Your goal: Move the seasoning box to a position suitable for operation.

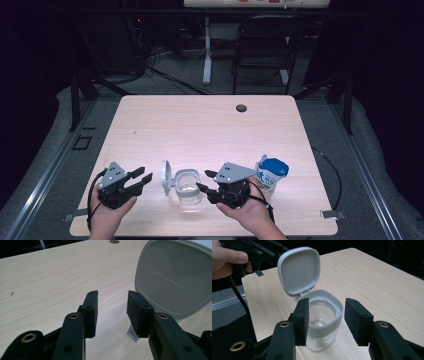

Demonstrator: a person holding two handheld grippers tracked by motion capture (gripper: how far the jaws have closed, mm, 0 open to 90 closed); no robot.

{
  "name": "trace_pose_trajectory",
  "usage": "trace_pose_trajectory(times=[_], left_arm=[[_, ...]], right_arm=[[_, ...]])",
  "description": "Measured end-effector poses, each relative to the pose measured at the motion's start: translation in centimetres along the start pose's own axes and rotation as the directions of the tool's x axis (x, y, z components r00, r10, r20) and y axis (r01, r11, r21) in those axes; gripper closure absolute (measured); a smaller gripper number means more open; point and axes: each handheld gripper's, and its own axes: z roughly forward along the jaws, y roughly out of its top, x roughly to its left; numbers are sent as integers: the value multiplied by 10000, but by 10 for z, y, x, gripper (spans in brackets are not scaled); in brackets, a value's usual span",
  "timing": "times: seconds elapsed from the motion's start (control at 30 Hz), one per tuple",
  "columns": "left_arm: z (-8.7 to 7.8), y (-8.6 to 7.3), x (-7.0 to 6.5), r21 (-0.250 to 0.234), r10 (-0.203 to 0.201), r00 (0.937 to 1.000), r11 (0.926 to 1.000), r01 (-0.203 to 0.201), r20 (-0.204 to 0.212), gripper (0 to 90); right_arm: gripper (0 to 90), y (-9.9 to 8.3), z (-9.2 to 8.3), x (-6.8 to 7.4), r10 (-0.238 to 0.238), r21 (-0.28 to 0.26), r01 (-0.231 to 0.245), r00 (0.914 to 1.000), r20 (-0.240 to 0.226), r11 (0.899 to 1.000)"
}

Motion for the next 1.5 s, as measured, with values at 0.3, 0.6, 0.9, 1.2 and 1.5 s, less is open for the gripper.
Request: trace_pose_trajectory(times=[0.3,0.6,0.9,1.2,1.5], left_arm=[[0,0,0,-6,-43,10000,10000,43,-37,603],[0,-1,2,-21,-149,9999,9999,149,-23,607],[1,-2,2,13,-254,9997,9997,254,39,603],[0,-2,4,-14,-326,9995,9995,326,-23,603],[0,-3,4,-59,-328,9994,9994,328,-76,600]], right_arm=[[568,-18,-20,-2,432,-106,-429,9986,315,9990],[606,-40,-32,-13,1007,-9,-1008,9932,584,9949],[622,-64,-44,-19,1197,149,-1217,9880,974,9925],[637,-86,-62,-31,1843,236,-1889,9741,1313,9817],[646,-100,-75,-40,2162,199,-2219,9639,1555,9749]])
